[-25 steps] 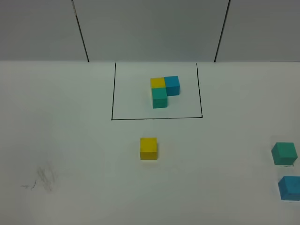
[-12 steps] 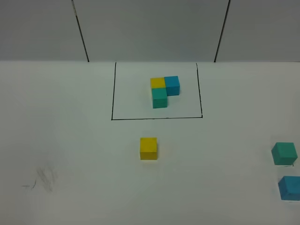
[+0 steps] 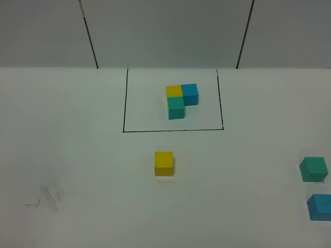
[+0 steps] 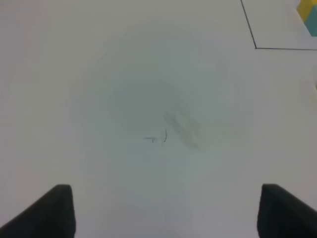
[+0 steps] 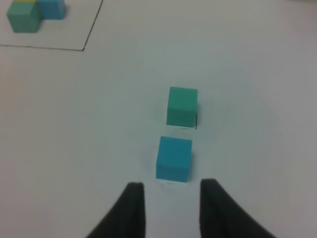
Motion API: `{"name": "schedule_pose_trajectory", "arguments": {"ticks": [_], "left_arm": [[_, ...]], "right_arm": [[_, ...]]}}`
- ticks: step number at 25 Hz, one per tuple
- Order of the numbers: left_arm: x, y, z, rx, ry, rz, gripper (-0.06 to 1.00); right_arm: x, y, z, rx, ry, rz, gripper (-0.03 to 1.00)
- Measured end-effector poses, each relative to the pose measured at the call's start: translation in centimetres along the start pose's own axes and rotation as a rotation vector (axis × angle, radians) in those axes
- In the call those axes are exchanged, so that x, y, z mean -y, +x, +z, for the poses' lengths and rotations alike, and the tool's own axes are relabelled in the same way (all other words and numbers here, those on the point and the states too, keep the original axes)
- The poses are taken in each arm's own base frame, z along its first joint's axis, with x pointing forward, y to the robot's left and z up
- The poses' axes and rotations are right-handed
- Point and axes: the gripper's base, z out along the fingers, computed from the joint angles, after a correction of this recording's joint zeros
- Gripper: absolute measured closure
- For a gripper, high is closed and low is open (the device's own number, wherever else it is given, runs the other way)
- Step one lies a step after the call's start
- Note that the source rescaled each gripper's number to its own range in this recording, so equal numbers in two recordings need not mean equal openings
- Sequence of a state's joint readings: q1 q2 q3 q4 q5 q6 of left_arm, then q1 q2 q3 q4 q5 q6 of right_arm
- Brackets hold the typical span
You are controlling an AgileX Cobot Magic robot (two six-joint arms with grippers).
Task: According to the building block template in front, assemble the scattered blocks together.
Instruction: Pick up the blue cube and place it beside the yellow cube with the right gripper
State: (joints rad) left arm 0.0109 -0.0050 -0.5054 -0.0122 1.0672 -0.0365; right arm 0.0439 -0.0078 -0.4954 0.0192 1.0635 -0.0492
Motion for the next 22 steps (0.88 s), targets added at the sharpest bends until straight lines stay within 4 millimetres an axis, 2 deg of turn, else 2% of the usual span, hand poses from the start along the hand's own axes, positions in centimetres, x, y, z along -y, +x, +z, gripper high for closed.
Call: {"name": "schedule_pose_trajectory", "arguments": {"ticks": [4, 7, 11, 16, 19, 22], "left_arm": [[0.0, 0.0, 0.0, 0.0, 0.0, 0.0, 0.19], [0.0, 0.0, 0.0, 0.0, 0.0, 0.0, 0.19], [0.0, 0.0, 0.0, 0.0, 0.0, 0.0, 0.2], [0.0, 0.0, 0.0, 0.0, 0.0, 0.0, 0.2], [0.0, 0.0, 0.0, 0.0, 0.0, 0.0, 0.2], [0.0, 0.0, 0.0, 0.0, 0.0, 0.001, 0.2]], "right_arm": [[0.0, 0.0, 0.0, 0.0, 0.004, 0.004, 0.94], [0.1, 0.0, 0.0, 0.0, 0.006, 0.006, 0.83], [0.1, -0.1, 0.1, -0.01, 0.008, 0.006, 0.57], [0.1, -0.5, 1.1, -0.082, 0.005, 0.007, 0.19], [0.2, -0.7, 1.6, -0.116, 0.013, 0.01, 0.08], [0.4, -1.2, 2.1, -0.149, 0.029, 0.043, 0.06]]}}
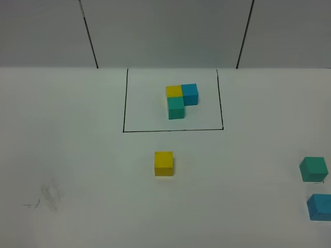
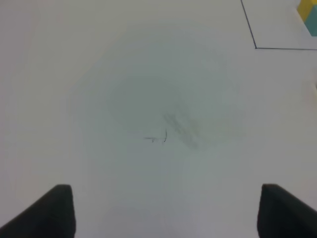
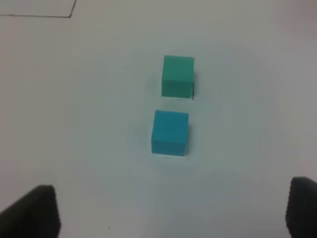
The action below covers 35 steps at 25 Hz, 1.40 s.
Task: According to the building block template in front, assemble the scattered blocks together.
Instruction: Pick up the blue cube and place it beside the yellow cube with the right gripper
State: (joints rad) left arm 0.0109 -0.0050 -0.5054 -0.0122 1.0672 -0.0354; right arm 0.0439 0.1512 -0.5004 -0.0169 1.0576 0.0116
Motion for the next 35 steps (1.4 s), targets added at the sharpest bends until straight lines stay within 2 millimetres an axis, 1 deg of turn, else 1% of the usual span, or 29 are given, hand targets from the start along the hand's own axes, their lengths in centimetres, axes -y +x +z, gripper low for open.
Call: {"name": "schedule_pose_trajectory", "arguments": {"ticks": [2, 4, 7, 10, 14, 16, 19, 23, 27, 35], "left_arm": [[0.0, 0.0, 0.0, 0.0, 0.0, 0.0, 0.2], [0.0, 0.0, 0.0, 0.0, 0.0, 0.0, 0.2], [0.0, 0.0, 0.0, 0.0, 0.0, 0.0, 0.2], [0.0, 0.0, 0.0, 0.0, 0.0, 0.0, 0.2], [0.0, 0.0, 0.0, 0.0, 0.0, 0.0, 0.2], [0.0, 0.0, 0.0, 0.0, 0.0, 0.0, 0.2], [0.0, 0.0, 0.0, 0.0, 0.0, 0.0, 0.2], [0.0, 0.0, 0.0, 0.0, 0.0, 0.0, 0.2], [0.0, 0.0, 0.0, 0.0, 0.0, 0.0, 0.2], [0.0, 0.0, 0.0, 0.0, 0.0, 0.0, 0.2]], "right_arm": [[0.1, -1.1, 0.2, -0.016, 0.01, 0.013, 0.06], [0.2, -2.7, 0.4, -0.034, 0.022, 0.016, 0.06], [0.2, -5.2, 1.7, -0.118, 0.027, 0.016, 0.05], [0.2, -7.1, 4.3, -0.228, 0.031, 0.022, 0.05], [0.1, -8.4, 9.2, -0.364, 0.033, 0.031, 0.05], [0.0, -8.4, 11.7, -0.427, 0.039, 0.036, 0.05], [0.1, -8.2, 14.9, -0.487, 0.053, 0.031, 0.05], [0.2, -7.8, 18.0, -0.526, 0.068, 0.03, 0.05], [0.2, -7.2, 20.0, -0.559, 0.07, 0.024, 0.05], [0.1, -5.6, 22.8, -0.657, 0.07, 0.018, 0.05]]}}
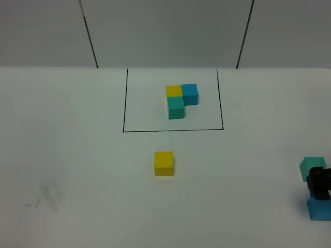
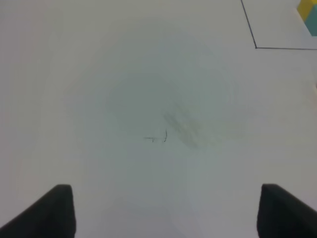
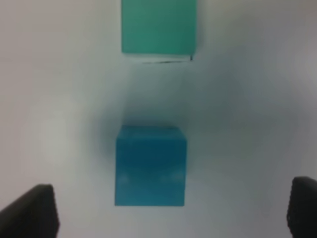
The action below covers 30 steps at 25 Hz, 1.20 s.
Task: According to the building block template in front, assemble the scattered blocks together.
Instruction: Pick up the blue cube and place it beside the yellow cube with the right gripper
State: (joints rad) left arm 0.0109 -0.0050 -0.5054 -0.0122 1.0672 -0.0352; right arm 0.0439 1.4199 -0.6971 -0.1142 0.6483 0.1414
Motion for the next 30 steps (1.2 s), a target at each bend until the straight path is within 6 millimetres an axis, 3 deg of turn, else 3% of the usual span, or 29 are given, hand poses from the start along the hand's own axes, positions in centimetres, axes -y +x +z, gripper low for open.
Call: {"name": "schedule_pose_trajectory", "arguments": {"ticks": [20, 30], "left_arm": [[0.0, 0.0, 0.0, 0.0, 0.0, 0.0, 0.2], [0.0, 0.0, 0.0, 0.0, 0.0, 0.0, 0.2]], "right_arm": [[-0.6, -0.2, 4.6, -0.105, -0.027, 0.047, 0.12], [-0.9, -0.2, 6.3, -0.138, -0.034, 0.06, 0.24]]}}
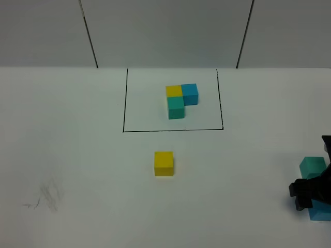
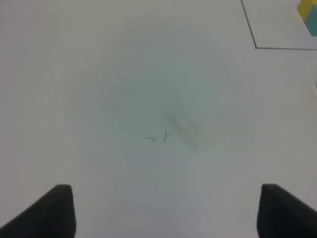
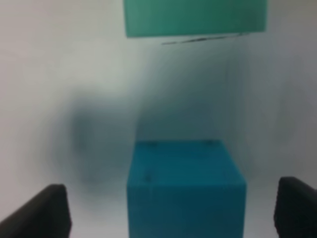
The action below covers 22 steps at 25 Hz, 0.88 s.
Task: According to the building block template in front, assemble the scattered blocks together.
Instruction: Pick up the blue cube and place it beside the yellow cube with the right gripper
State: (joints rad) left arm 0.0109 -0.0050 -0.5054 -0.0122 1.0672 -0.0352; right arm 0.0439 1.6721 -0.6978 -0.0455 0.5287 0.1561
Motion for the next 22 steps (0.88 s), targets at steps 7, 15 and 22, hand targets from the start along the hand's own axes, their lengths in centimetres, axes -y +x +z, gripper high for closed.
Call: {"name": "schedule_pose_trajectory", "arguments": {"ticks": [7, 15, 22], "left_arm": [[0.0, 0.0, 0.0, 0.0, 0.0, 0.0, 0.2], [0.0, 0.0, 0.0, 0.0, 0.0, 0.0, 0.2], [0.0, 0.0, 0.0, 0.0, 0.0, 0.0, 0.2]], "right_arm": [[0.0, -0.1, 0.5, -0.003, 0.0, 0.002, 0.6], [0.0, -0.1, 0.5, 0.0, -0.001, 0.015, 0.73], [-0.1, 0.5, -2.1, 0.016, -0.004, -0.025, 0.73]]}}
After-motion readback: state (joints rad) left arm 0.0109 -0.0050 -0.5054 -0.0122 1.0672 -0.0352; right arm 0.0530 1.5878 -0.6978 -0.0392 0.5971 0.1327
